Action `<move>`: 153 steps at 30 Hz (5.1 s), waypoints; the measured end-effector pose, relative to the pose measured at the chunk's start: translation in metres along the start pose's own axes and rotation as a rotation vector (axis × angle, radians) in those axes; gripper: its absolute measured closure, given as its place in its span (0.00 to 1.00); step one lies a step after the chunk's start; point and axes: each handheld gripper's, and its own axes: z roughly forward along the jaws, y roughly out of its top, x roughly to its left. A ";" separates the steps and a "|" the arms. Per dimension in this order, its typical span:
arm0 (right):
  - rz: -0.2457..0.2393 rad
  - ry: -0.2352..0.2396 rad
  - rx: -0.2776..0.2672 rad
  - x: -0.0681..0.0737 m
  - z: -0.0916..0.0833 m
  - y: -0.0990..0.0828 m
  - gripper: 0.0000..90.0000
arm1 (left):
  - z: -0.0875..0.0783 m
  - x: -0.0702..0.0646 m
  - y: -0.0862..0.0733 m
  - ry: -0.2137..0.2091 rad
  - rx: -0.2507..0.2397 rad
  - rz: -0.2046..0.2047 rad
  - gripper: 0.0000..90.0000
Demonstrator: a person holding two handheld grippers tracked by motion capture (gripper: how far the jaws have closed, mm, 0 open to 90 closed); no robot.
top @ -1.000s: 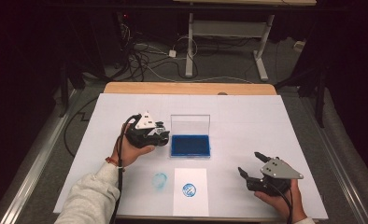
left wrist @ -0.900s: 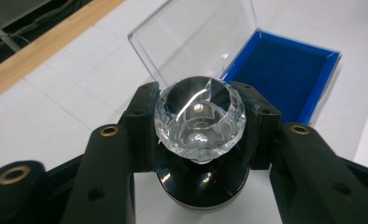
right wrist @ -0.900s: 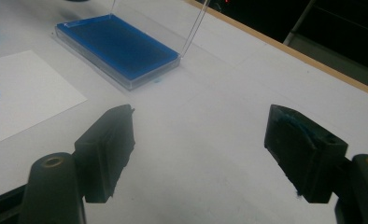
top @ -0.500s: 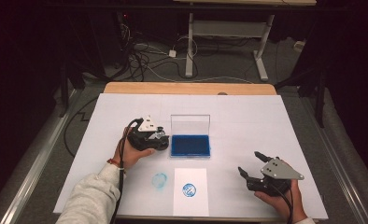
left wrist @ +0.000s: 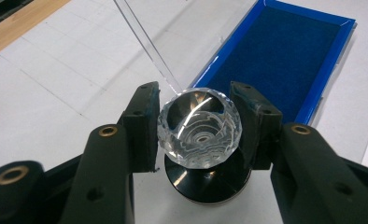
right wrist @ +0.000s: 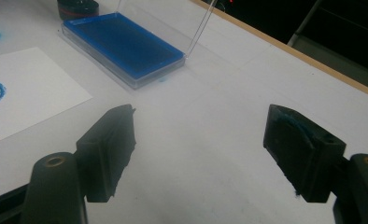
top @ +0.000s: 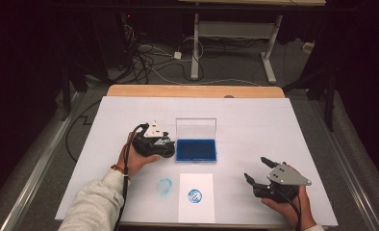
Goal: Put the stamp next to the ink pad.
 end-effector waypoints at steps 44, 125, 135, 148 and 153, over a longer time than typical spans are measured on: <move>-0.004 0.004 0.000 0.000 0.000 0.000 0.28 | -0.020 -0.018 0.012 0.144 -0.122 0.000 0.17; -0.031 -0.066 -0.032 0.005 -0.007 0.006 0.28 | -0.086 -0.064 -0.039 0.230 -0.192 0.124 0.17; -0.024 -0.087 -0.045 0.004 -0.008 0.006 0.20 | -0.092 -0.060 -0.063 0.236 -0.156 0.084 0.17; -0.020 -0.079 -0.041 0.005 -0.007 0.004 0.19 | -0.090 -0.059 -0.092 0.244 -0.076 0.059 0.17; -0.027 -0.077 -0.029 0.007 -0.006 0.002 0.20 | -0.090 -0.064 -0.098 0.232 -0.048 0.069 0.17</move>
